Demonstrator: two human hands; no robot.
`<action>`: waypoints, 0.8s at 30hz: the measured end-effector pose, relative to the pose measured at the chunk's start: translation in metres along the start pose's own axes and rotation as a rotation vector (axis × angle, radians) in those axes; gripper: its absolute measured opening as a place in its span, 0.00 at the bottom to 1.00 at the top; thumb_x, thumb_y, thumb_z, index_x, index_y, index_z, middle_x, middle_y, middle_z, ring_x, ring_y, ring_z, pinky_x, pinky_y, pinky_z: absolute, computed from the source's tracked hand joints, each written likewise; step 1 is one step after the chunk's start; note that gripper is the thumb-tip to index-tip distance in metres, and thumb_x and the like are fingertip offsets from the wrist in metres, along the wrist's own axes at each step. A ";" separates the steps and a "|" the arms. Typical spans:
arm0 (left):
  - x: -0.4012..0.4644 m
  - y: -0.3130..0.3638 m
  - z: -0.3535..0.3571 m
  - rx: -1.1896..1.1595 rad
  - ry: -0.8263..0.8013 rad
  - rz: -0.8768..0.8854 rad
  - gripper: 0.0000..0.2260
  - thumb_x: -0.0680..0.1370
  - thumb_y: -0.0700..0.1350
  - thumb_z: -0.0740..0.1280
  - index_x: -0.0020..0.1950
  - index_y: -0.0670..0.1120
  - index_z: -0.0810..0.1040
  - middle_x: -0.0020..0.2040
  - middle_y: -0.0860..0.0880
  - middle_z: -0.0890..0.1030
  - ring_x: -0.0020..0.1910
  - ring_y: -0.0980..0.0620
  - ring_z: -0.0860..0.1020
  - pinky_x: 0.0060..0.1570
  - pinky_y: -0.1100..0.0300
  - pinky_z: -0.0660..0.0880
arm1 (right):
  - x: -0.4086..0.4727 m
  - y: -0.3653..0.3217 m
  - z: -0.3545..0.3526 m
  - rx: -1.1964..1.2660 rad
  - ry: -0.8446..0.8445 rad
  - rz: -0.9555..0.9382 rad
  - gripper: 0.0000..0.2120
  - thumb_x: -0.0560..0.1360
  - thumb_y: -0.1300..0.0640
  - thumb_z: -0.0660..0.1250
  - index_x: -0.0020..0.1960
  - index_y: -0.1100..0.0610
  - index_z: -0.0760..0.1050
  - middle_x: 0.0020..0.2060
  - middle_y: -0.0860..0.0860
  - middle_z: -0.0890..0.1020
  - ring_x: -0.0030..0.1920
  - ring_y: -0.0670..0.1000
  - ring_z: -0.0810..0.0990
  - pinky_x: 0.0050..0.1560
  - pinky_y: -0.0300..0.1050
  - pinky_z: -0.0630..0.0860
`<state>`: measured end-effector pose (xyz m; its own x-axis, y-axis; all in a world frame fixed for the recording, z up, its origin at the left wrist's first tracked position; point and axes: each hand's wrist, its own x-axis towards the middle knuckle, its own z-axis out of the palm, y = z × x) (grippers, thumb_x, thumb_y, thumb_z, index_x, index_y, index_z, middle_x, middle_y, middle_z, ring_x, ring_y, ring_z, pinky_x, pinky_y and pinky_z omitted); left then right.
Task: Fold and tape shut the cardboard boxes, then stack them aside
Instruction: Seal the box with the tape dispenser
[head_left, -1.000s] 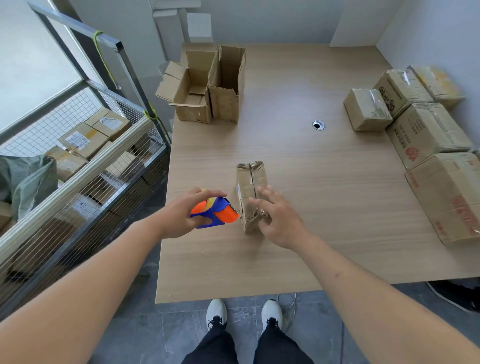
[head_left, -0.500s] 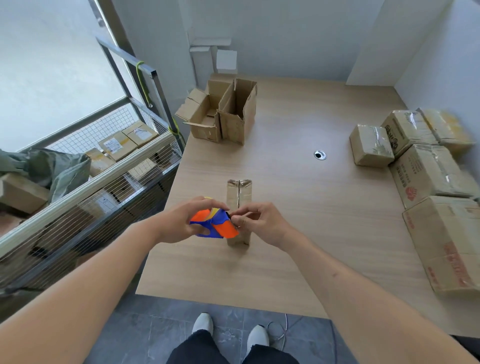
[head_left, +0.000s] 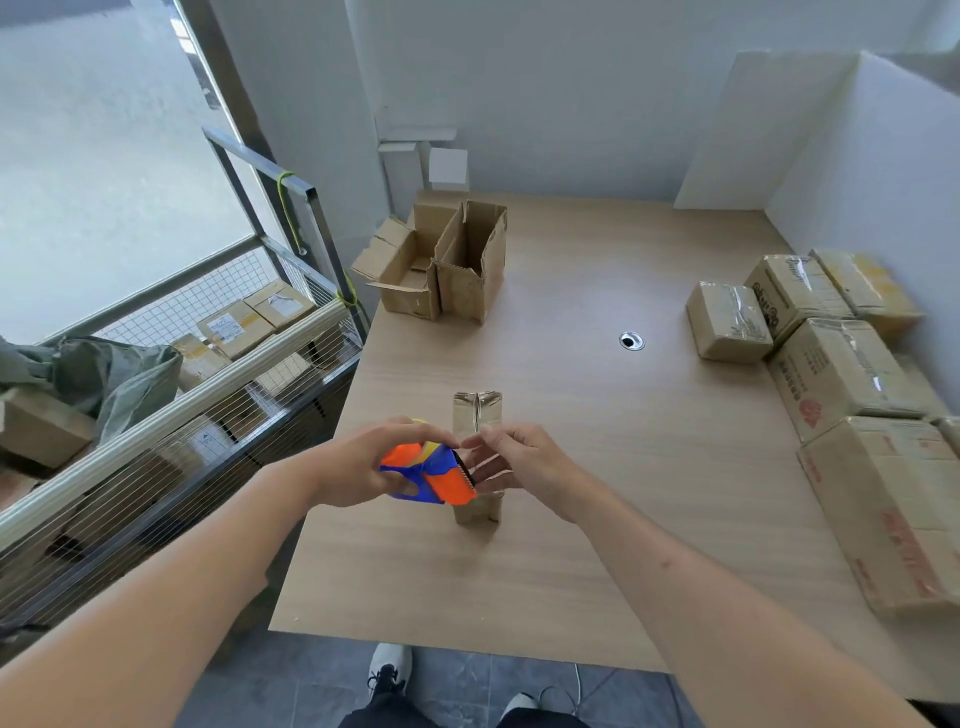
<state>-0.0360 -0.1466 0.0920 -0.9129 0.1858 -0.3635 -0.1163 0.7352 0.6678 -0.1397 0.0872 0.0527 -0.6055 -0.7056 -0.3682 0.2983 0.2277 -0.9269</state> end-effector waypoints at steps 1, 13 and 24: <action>0.001 -0.001 -0.002 0.008 -0.014 0.003 0.33 0.77 0.39 0.73 0.71 0.71 0.68 0.66 0.60 0.72 0.66 0.52 0.72 0.66 0.42 0.72 | 0.001 0.001 0.001 0.009 0.004 -0.002 0.17 0.86 0.53 0.61 0.60 0.66 0.80 0.46 0.59 0.85 0.45 0.56 0.86 0.47 0.49 0.84; 0.011 -0.016 0.002 0.191 -0.079 0.047 0.32 0.81 0.52 0.69 0.75 0.77 0.57 0.59 0.57 0.72 0.59 0.53 0.72 0.63 0.49 0.70 | 0.008 0.027 0.013 -0.186 0.313 -0.055 0.03 0.75 0.67 0.74 0.46 0.61 0.85 0.37 0.54 0.86 0.36 0.51 0.82 0.40 0.49 0.83; 0.010 -0.035 0.016 0.230 -0.164 0.068 0.31 0.84 0.53 0.63 0.75 0.78 0.50 0.57 0.54 0.72 0.55 0.53 0.72 0.61 0.50 0.71 | -0.005 0.051 0.026 -0.170 0.513 0.011 0.05 0.75 0.69 0.72 0.42 0.62 0.84 0.32 0.51 0.84 0.29 0.50 0.78 0.39 0.50 0.83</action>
<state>-0.0350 -0.1603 0.0543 -0.8377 0.3288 -0.4360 0.0517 0.8426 0.5360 -0.1025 0.0846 0.0093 -0.8982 -0.2940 -0.3267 0.2090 0.3683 -0.9059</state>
